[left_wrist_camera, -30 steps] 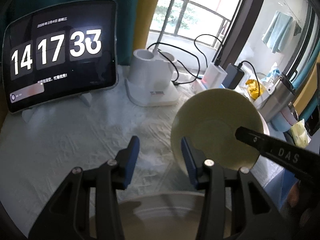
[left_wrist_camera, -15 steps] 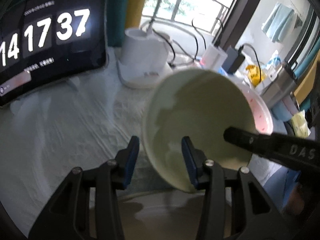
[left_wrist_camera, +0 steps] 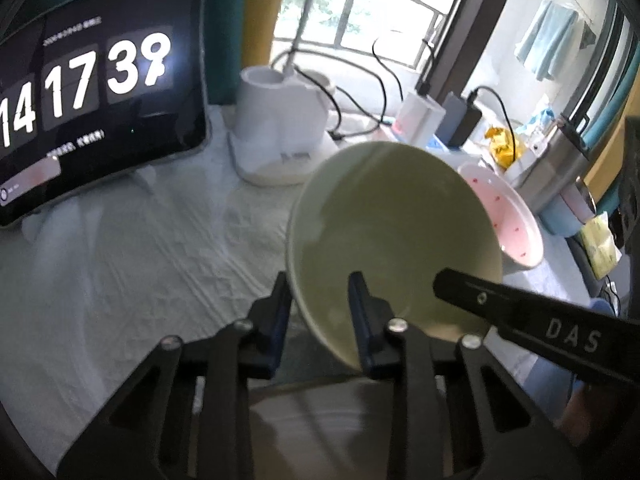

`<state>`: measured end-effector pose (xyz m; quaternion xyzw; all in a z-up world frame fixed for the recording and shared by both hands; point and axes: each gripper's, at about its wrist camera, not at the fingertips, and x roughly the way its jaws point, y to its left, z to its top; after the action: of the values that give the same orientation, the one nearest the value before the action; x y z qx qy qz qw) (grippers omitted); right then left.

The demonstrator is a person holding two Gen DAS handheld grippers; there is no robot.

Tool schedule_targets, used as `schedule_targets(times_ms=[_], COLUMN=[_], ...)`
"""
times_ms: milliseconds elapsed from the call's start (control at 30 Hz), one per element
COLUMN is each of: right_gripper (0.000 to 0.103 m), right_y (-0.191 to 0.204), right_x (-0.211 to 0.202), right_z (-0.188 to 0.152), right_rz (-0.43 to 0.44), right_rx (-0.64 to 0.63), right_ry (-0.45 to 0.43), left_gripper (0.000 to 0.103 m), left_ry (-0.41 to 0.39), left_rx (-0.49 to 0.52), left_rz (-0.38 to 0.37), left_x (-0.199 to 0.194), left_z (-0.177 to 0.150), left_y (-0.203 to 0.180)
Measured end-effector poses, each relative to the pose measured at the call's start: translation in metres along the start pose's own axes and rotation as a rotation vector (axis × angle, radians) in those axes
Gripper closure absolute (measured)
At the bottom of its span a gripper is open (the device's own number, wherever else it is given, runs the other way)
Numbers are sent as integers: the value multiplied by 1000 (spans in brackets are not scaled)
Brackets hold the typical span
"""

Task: Organize plates and bowls

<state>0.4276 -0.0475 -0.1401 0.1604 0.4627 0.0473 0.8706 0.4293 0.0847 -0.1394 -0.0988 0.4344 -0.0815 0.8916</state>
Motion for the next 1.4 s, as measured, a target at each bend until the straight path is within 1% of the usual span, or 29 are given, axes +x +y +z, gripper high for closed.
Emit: schedule_targets(times_ms=[133, 567, 833, 1400], right_gripper=[87, 87, 87, 87], right_y=[3, 9, 8, -7], right_x=[-7, -48, -78, -121], right_z=[-1, -8, -19, -48], right_rz=[6, 54, 60, 68], right_rx=[-16, -41, -65, -90], right_ry=[-22, -85, -138, -213], left_gripper=[75, 75, 75, 75], left_ry=[-50, -113, -136, -169], left_rx=[18, 39, 52, 79], left_rz=[3, 2, -1, -5], left_x=[-15, -59, -82, -120], left_z=[3, 3, -5, -26], left_y=[-3, -14, -25, -54])
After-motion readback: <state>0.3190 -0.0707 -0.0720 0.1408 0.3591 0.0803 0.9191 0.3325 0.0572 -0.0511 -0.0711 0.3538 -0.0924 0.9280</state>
